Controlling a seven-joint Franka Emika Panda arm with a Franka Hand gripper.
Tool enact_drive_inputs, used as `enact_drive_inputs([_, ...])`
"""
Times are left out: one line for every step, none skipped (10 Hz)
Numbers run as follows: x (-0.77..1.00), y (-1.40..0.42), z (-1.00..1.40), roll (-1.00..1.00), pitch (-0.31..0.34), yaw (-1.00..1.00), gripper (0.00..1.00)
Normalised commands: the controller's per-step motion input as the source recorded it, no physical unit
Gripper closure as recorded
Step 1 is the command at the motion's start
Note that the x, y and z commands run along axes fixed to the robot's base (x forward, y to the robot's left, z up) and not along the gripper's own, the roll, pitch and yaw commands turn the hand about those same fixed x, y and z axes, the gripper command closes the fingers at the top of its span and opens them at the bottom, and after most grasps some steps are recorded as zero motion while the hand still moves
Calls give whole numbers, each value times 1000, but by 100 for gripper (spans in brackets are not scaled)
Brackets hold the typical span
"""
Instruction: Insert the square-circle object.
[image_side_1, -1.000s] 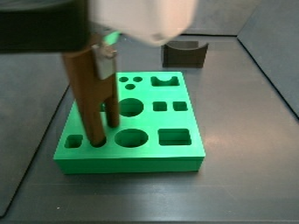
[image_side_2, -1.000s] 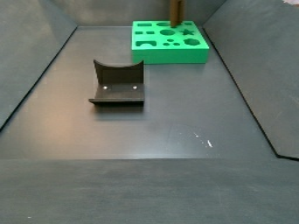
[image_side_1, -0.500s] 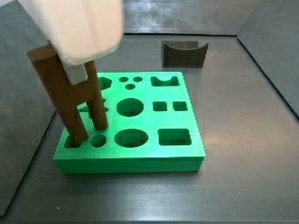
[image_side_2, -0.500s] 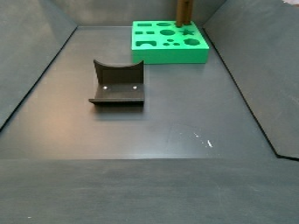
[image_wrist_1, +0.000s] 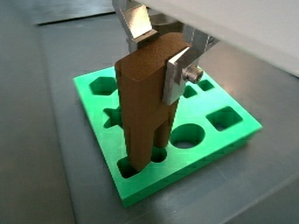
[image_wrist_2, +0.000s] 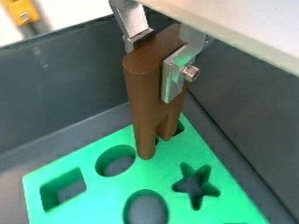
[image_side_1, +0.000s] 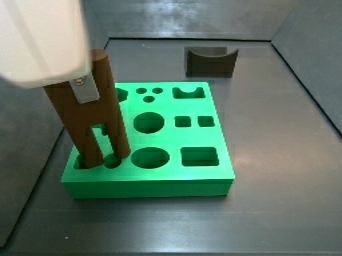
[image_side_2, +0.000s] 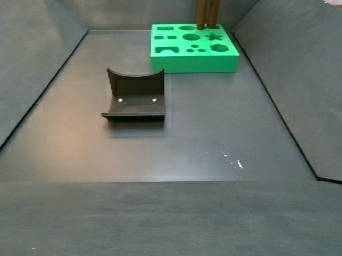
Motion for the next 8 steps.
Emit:
enact_drive_inputs([0,0,114,-56,-49,-1000,100])
enact_drive_inputs([0,0,114,-33,-44,-1000,100])
enact_drive_inputs([-37,0,31,-7,-47,-991,100])
enact_drive_inputs([-520,-57,-14,-41,-80,-580,100])
enact_drive_inputs([-686,0,-57,-96,-149,-331,100])
enact_drive_inputs([-309,0,-14,0,-130,-131,100])
enact_drive_inputs([-117,0,-106,-114,-123,-14,100])
enact_drive_inputs([-260,0,-6,-424,-189,0,100])
